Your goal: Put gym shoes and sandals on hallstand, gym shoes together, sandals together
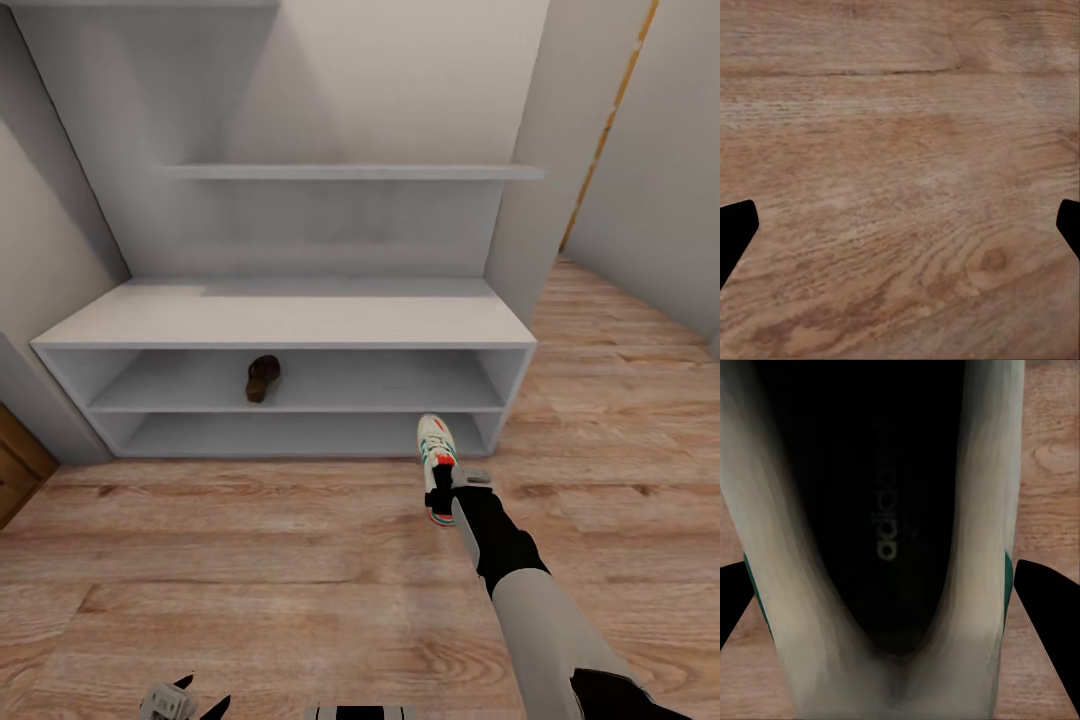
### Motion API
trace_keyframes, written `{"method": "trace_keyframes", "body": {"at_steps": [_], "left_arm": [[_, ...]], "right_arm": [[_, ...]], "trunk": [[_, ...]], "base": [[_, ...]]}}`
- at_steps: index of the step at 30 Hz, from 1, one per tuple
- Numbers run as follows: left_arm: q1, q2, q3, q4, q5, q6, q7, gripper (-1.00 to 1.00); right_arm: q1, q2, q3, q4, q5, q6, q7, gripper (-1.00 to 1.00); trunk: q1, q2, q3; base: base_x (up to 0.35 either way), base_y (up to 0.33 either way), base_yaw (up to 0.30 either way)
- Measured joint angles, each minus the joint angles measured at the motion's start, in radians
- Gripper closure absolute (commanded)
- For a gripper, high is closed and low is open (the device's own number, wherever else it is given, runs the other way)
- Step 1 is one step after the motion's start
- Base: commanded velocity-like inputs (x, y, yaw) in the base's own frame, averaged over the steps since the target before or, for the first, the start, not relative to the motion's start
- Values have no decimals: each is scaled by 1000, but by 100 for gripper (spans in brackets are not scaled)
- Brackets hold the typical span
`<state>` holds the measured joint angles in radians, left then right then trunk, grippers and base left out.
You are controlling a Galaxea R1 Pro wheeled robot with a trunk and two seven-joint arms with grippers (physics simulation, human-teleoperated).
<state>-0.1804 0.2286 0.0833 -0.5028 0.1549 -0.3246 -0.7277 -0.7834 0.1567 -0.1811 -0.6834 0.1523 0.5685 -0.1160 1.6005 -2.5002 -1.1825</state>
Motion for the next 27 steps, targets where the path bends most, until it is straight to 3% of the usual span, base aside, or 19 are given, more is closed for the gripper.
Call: {"method": "trace_keyframes", "body": {"at_steps": [27], "left_arm": [[0, 0, 0, 0, 0, -2, 0, -100]], "right_arm": [[0, 0, 0, -2, 0, 0, -1, 100]], "trunk": [[0, 0, 0]], "base": [[324, 0, 0]]}}
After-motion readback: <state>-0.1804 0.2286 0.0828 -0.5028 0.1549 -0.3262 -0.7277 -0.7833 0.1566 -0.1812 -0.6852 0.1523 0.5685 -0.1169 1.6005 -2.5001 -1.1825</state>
